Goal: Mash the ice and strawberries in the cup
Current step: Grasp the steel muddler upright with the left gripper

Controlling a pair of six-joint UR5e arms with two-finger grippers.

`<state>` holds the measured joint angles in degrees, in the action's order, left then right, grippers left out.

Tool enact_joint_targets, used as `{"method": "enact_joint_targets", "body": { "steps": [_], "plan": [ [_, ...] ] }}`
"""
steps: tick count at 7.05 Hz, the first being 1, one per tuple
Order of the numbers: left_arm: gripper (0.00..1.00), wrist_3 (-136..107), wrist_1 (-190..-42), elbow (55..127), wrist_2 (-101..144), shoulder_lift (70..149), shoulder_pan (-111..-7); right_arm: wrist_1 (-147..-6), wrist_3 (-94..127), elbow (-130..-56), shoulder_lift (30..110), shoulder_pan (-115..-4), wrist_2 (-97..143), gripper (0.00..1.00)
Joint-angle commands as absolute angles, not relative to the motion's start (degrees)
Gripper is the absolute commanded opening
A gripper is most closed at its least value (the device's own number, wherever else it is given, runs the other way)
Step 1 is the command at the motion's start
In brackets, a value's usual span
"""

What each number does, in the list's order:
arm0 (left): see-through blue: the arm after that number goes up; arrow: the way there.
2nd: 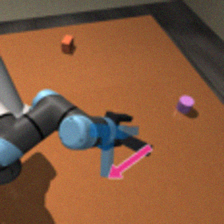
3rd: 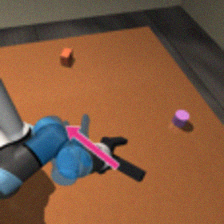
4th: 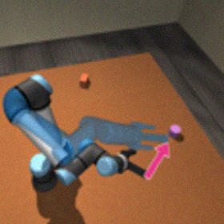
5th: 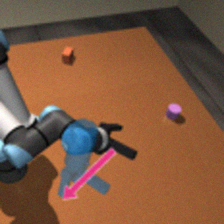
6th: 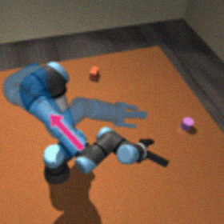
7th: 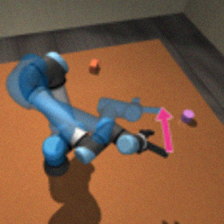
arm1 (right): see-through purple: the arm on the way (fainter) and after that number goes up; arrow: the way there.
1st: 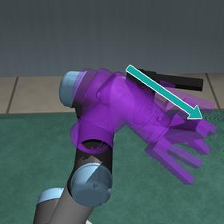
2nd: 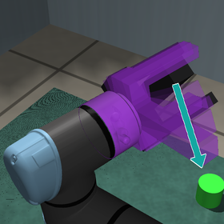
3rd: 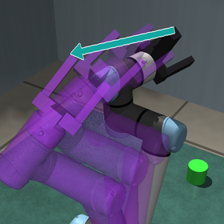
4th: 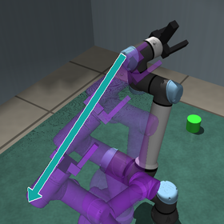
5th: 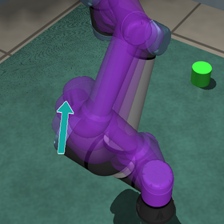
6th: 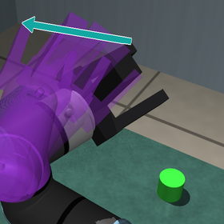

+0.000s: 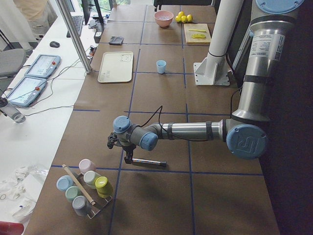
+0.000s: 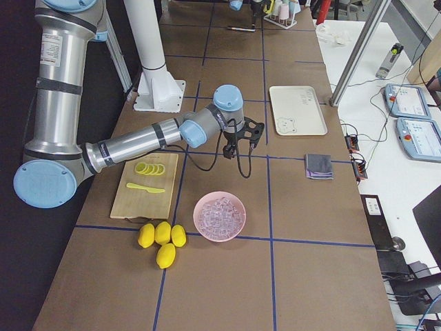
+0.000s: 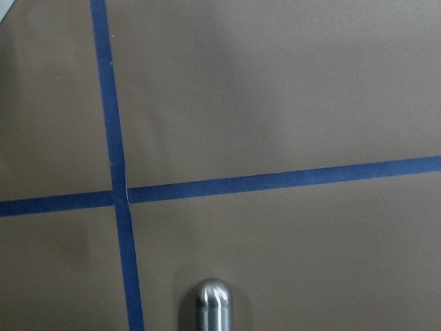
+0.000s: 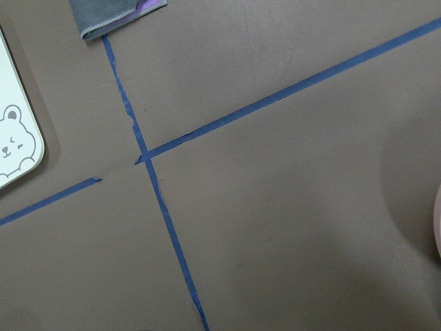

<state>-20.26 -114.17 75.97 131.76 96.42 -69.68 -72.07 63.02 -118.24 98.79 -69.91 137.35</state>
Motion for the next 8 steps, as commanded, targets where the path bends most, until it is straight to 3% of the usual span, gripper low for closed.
{"method": "enact_joint_targets", "body": {
  "steps": [1, 8],
  "plan": [
    [0.93, -20.8, -114.2, 75.4, 131.7, 96.0, -68.2, -72.1, 63.0, -118.0, 98.7, -69.9, 137.3, 1.0],
    [0.89, -21.1, -114.8, 72.6, 131.7, 95.9, -67.6, -72.0, 63.0, -118.3, 98.6, -69.9, 137.3, 1.0]
  ]
}}
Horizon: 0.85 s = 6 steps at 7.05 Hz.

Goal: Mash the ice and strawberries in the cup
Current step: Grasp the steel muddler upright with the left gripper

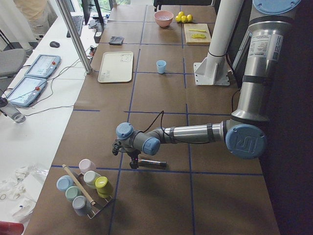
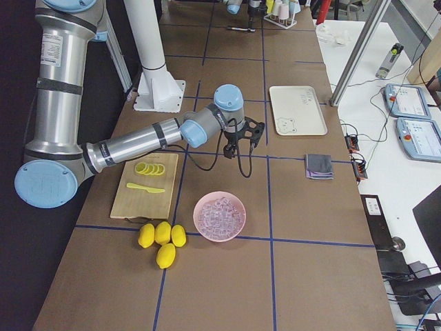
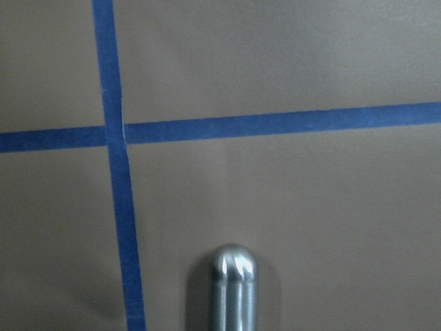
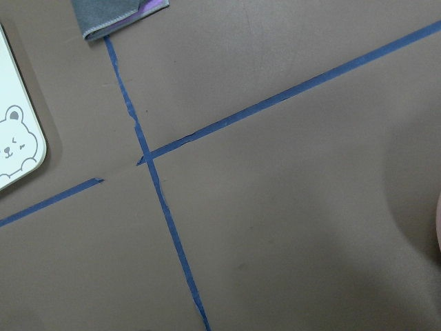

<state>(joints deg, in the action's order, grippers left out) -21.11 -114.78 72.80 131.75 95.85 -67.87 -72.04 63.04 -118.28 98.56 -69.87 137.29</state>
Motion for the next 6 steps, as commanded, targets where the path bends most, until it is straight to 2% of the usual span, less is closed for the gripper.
{"method": "enact_joint_targets", "body": {
  "steps": [1, 3, 4, 6],
  "plan": [
    [0.88, -21.1, -114.7, 72.5, 131.7, 95.9, -67.6, -72.0, 63.0, -118.3, 98.6, -69.9, 137.3, 1.0],
    [0.82, -21.1, -114.7, 72.4, 131.8, 95.8, -67.6, -72.1, 63.0, -118.4, 98.6, -69.9, 137.3, 1.0],
    [0.73, -21.2, -114.7, 72.4, 131.8, 95.8, -67.5, -72.1, 63.0, -118.4, 98.6, -69.9, 137.3, 1.0],
    [0.68, -21.2, -114.7, 72.2, 131.8, 95.8, -67.5, -72.1, 63.0, -118.5, 98.6, -69.9, 137.3, 1.0]
  ]
}}
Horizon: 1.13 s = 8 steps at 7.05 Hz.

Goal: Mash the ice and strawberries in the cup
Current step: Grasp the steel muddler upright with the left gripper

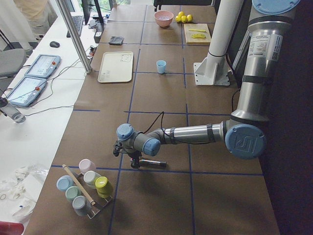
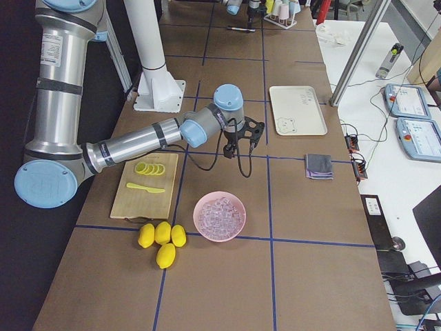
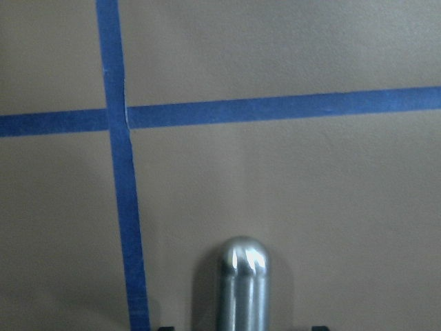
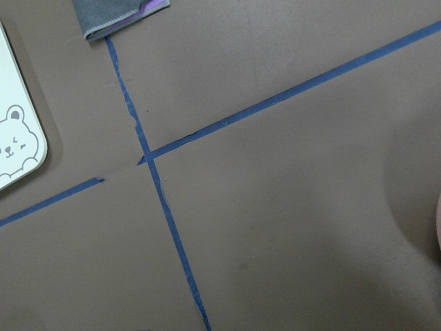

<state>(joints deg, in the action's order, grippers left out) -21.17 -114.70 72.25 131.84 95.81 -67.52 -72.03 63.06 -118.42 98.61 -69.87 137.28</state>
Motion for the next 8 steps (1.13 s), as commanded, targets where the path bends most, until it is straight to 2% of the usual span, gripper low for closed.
{"method": "enact_joint_targets", "body": {
  "steps": [1, 2, 3, 4, 6, 8],
  "plan": [
    [0.55, -21.2, -114.7, 72.1, 131.8, 95.8, -67.5, -72.1, 63.1, -118.5, 98.6, -69.9, 137.3, 1.0],
    [0.36, -21.1, -114.7, 72.1, 131.8, 95.8, -67.5, -72.1, 63.1, -118.6, 98.6, -69.9, 137.3, 1.0],
    [0.09, -21.2, -114.7, 72.2, 131.9, 95.8, -67.5, -72.1, 63.1, -118.6, 98.6, -69.9, 137.4, 1.0],
    [0.0, -21.4, -114.8, 72.6, 131.9, 95.9, -67.5, -72.0, 63.1, -118.6, 98.6, -69.9, 137.4, 1.0],
    [0.0, -23.3, -114.7, 79.6, 133.2, 95.8, -67.5, -72.1, 63.2, -119.4, 98.7, -70.0, 137.5, 1.0],
    [0.0, -23.6, -113.8, 91.4, 135.8, 96.5, -67.3, -72.1, 63.2, -119.4, 98.7, -70.0, 137.5, 1.0]
  ]
}}
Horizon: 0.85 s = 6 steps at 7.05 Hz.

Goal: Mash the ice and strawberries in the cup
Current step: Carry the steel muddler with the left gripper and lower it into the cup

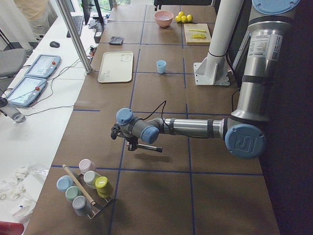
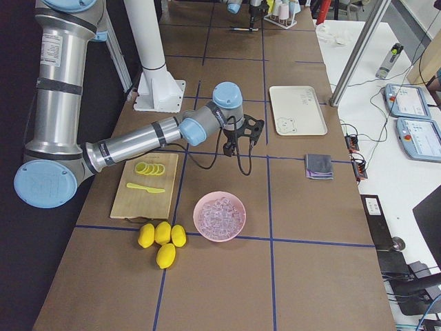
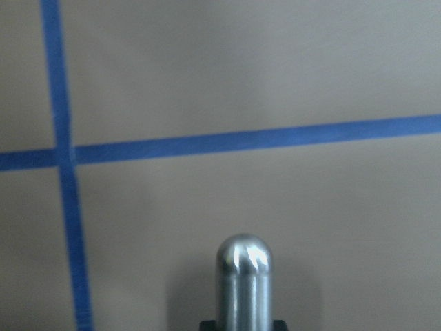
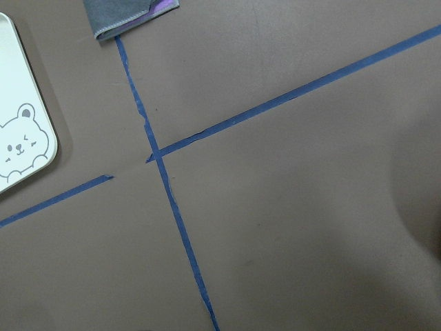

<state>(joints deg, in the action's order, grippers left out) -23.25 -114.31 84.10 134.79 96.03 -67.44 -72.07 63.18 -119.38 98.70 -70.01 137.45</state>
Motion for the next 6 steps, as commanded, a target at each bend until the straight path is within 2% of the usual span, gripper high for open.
{"method": "enact_joint_targets", "body": {
  "steps": [1, 3, 6],
  "plan": [
    [0.0, -24.0, -113.6, 98.1, 134.9, 96.5, -63.5, -72.1, 63.2, -119.4, 98.7, -70.0, 137.5, 1.0],
    [0.0, -25.6, -113.6, 107.5, 128.1, 99.9, -55.6, -72.1, 63.1, -119.9, 99.2, -71.0, 137.5, 1.0],
    [0.01, -27.9, -113.8, 108.4, 115.8, 114.0, -42.8, -72.1, 63.1, -121.9, 100.8, -72.3, 139.0, 1.0]
  ]
}}
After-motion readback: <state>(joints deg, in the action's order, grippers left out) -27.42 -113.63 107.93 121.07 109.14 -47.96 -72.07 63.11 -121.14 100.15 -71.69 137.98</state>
